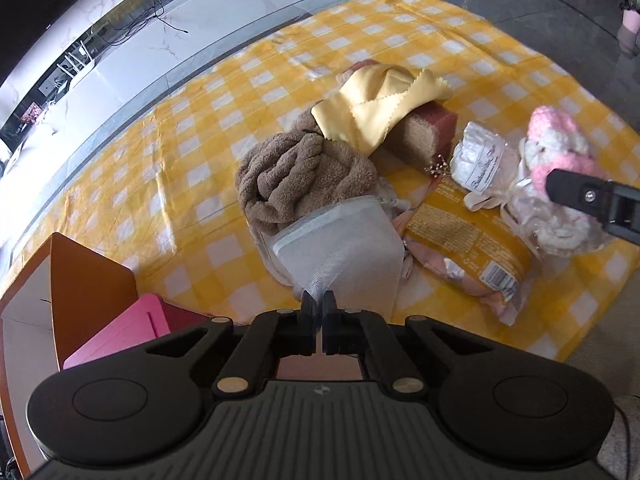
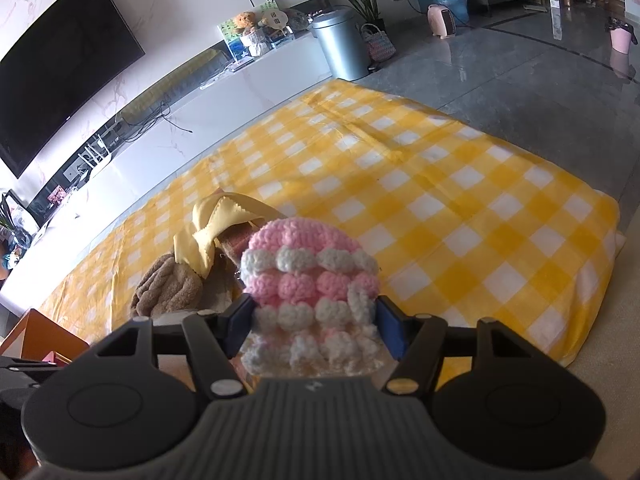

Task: Organize soft objects
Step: 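Lift the knitted hat with the right gripper while the left gripper grasps the white cloth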

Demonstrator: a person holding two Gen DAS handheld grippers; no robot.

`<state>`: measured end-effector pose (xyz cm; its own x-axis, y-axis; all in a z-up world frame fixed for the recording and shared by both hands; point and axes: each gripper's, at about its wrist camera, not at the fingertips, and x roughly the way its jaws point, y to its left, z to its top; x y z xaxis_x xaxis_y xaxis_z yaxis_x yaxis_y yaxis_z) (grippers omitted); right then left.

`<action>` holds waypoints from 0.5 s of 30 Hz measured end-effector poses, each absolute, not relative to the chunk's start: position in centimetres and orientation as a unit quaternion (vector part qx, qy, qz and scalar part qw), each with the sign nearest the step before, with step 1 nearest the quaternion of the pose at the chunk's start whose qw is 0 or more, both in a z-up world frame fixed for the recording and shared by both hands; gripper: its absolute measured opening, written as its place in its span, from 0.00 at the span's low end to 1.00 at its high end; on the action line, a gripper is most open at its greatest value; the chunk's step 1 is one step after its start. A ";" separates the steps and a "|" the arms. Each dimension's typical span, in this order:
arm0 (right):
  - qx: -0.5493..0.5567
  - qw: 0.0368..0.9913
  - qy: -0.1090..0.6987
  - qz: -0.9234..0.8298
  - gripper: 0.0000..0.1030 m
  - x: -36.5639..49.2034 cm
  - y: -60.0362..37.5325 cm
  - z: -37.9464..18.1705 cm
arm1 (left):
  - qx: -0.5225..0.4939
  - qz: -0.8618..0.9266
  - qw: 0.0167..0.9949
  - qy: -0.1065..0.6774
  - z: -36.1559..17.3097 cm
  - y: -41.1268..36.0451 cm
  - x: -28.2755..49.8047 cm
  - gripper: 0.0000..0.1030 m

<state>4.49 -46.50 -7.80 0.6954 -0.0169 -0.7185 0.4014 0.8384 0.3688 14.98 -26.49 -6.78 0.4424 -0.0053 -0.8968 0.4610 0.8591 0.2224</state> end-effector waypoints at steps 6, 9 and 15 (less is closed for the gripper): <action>0.259 0.884 0.372 -0.118 0.63 4.4 -46.5 -7.8 | 0.184 -0.172 0.839 0.483 -2.6 -25.0 13.6 0.02; 0.258 0.883 0.373 -0.118 0.63 4.5 -46.5 -7.8 | 0.173 -0.180 0.843 0.476 -1.4 -24.0 13.2 0.02; 0.251 0.885 0.374 -0.120 0.63 4.5 -46.2 -7.7 | 0.171 -0.203 0.839 0.476 -0.1 -22.8 11.6 0.02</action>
